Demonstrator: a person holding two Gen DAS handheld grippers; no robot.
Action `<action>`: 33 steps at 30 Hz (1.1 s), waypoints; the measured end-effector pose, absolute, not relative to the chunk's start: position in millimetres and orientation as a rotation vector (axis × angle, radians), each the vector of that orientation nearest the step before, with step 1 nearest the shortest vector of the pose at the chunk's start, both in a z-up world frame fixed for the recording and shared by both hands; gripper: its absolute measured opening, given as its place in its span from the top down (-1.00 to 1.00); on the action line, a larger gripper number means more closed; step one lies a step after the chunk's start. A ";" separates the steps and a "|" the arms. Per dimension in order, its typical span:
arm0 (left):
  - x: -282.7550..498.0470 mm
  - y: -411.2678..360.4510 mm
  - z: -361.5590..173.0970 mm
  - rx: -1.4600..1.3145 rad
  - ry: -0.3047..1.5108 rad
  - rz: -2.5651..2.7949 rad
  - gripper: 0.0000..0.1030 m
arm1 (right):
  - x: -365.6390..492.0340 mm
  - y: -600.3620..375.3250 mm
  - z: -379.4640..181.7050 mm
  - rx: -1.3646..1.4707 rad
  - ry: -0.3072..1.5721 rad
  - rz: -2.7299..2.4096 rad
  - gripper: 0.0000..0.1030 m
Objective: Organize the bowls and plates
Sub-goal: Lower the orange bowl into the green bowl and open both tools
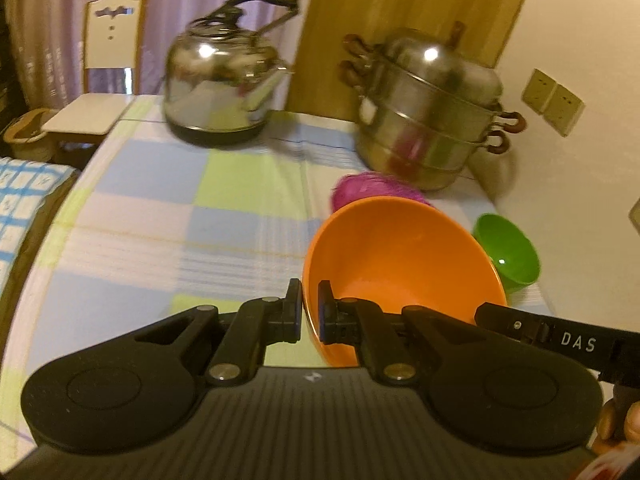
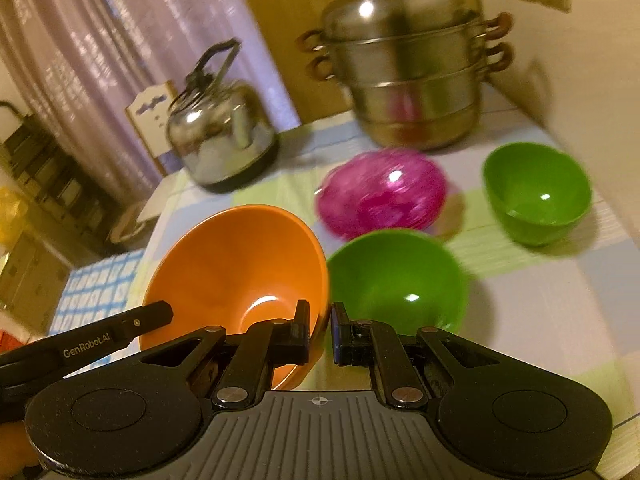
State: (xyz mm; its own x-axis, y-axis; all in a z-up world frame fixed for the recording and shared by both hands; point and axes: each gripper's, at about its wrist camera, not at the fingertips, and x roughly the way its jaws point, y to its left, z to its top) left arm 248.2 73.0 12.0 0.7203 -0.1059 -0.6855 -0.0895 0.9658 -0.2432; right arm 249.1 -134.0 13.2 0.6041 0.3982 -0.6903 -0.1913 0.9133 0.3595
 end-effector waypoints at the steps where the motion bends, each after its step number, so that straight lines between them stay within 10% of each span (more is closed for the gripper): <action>1: 253.3 68.4 11.6 -0.270 0.769 -0.019 0.89 | 251.8 -140.1 14.8 0.264 0.854 0.335 0.80; 33: 317.3 16.0 -53.1 -0.258 0.884 -0.083 0.89 | 307.4 -200.6 -48.4 0.280 0.947 0.223 0.80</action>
